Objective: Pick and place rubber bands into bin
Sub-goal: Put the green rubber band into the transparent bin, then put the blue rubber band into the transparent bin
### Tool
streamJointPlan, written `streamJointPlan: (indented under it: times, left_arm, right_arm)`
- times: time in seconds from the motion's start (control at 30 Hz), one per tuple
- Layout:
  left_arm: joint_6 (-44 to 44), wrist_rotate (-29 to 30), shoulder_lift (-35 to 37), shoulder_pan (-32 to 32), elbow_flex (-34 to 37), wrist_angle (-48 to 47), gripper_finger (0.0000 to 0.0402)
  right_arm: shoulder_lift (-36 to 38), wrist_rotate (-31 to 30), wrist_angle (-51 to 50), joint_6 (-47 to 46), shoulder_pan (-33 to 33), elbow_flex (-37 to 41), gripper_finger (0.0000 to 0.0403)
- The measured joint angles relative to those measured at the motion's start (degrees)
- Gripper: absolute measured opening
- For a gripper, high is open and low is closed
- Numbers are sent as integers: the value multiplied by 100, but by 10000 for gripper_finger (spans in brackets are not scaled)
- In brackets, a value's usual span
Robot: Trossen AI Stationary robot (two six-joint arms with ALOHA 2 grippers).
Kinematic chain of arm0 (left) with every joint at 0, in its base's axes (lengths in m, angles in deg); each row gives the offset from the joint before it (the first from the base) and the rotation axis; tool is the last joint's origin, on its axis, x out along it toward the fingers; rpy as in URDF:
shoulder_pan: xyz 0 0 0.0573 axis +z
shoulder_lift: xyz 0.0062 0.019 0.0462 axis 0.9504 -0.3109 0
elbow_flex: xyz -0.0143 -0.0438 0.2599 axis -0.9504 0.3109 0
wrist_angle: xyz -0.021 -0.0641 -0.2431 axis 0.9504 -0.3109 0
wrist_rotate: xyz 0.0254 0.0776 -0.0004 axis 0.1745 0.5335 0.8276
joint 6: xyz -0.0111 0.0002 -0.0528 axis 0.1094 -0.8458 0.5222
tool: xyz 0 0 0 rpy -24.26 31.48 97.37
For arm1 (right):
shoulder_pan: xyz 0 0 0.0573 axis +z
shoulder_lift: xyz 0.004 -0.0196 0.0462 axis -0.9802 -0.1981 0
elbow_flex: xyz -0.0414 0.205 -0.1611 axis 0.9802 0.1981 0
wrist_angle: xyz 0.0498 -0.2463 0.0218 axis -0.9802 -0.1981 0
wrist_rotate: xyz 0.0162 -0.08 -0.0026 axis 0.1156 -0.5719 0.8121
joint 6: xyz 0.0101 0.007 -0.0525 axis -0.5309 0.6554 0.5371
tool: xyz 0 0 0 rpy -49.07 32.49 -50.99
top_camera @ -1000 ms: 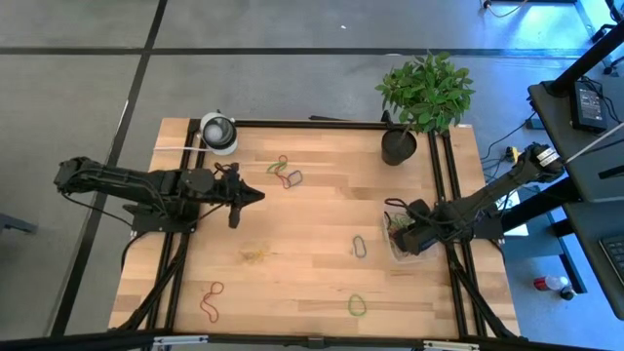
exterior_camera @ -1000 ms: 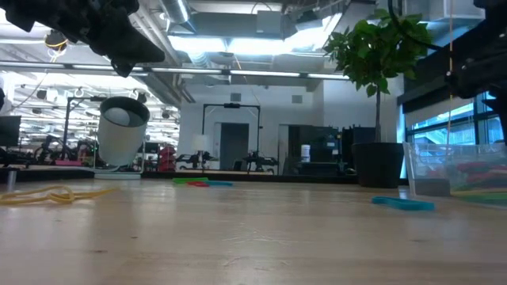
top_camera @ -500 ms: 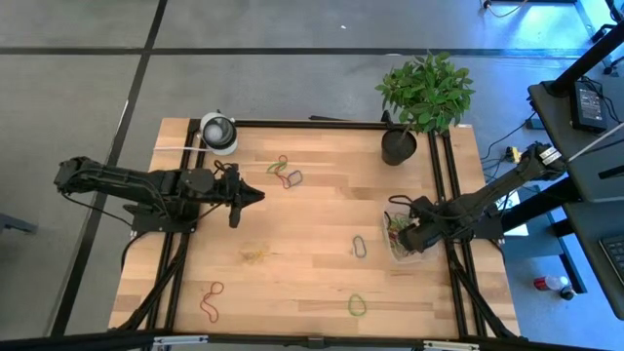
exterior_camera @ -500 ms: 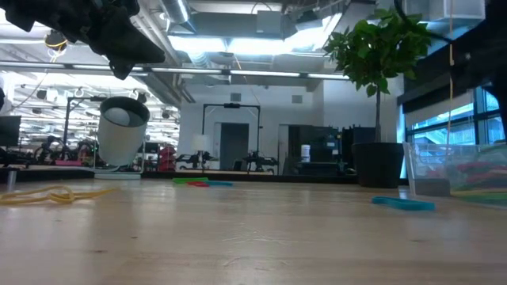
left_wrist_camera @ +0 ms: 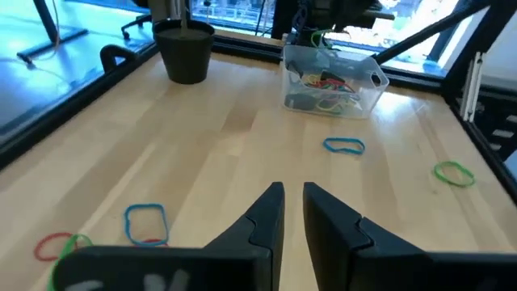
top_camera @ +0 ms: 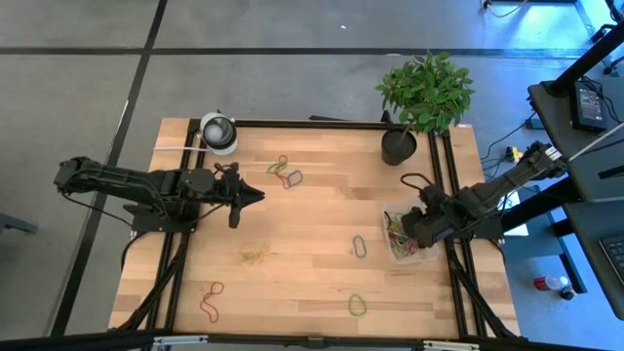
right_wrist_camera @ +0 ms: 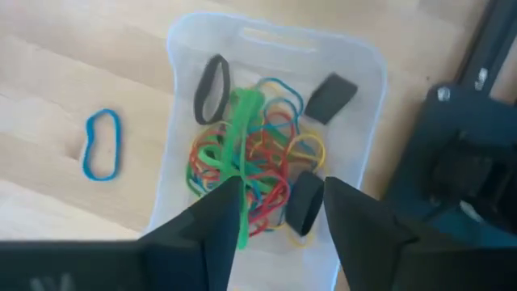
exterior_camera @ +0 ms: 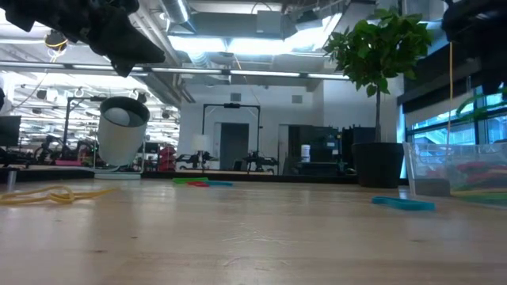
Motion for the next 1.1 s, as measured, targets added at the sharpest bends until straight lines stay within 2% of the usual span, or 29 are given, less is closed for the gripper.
streamJointPlan:
  times: [0.1,0.33,0.57,0.7,0.83,0.9,1.0,1.1]
  left_arm:
    - [-175,17,0,0,0,0,47]
    - [-444,21,0,0,0,0,47]
    - [-617,21,0,0,0,-2,47]
    - [-619,21,0,2,0,-2,47]
    - [-619,21,0,0,0,-4,47]
    - [-619,21,0,0,0,-4,47]
    - [-619,21,0,0,-2,-6,47]
    - [-619,25,0,1,-2,-5,47]
  right_arm:
    - [-3,262,38,-191,0,77,167]
    - [-127,261,316,-239,0,490,160]
    - [-175,215,2170,-288,0,1369,160]
    - [-216,501,1902,-1115,0,1595,159]
    - [-199,404,2017,-930,0,1559,159]
    - [-202,194,2020,-822,2,1478,159]
    - [-199,-498,2126,-336,2,1148,159]
    - [-226,-1146,2310,611,0,727,159]
